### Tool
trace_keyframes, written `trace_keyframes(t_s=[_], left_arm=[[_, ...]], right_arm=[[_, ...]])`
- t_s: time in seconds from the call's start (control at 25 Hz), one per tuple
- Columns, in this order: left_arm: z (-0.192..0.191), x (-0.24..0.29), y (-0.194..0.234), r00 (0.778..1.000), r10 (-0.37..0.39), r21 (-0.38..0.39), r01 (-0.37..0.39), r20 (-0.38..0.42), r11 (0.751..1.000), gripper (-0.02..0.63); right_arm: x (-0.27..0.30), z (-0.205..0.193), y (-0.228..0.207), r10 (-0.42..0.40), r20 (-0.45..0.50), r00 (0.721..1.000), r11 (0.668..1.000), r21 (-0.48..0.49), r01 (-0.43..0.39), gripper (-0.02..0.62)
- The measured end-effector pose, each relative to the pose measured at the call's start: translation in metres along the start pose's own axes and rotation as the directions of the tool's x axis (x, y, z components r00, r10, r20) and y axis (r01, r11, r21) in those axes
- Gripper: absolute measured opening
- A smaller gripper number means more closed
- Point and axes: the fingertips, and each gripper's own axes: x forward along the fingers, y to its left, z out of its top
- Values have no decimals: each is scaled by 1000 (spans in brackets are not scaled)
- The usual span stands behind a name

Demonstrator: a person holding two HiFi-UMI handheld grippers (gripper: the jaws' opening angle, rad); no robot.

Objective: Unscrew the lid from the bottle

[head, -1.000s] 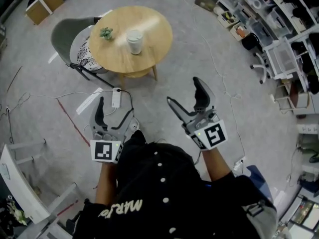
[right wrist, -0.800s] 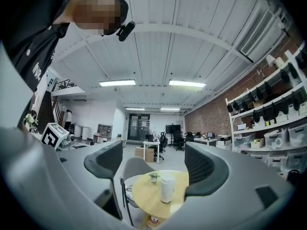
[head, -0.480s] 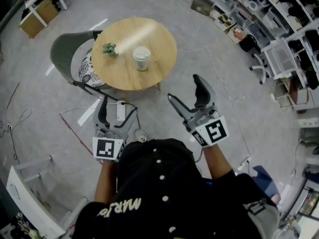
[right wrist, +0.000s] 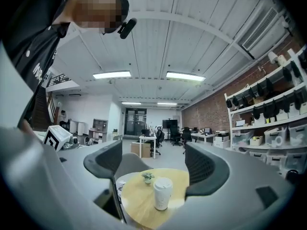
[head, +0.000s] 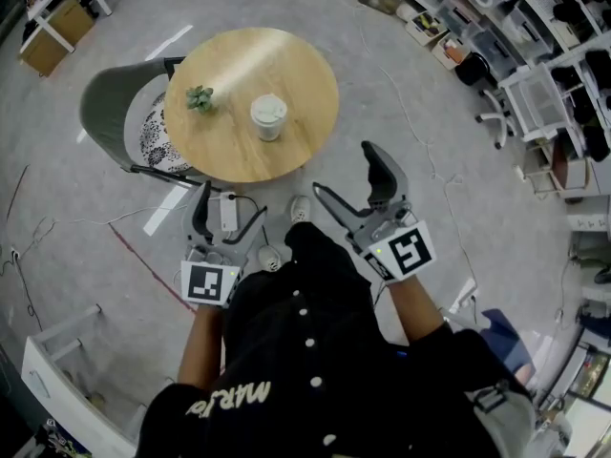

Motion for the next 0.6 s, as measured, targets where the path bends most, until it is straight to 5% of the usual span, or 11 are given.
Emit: trace_keyframes(t_s=[0.32,0.6], left_arm=[[-17,76,23,1000,-8,-12,8,-29,1000,434],[-56,144,39,994,18,-46,-23,-110,999,434]], right_arm=[[75,-28,-47,121,-89,989,992,-26,-124,420],[133,-69,-79,263,-197,945,963,3,-268,431]])
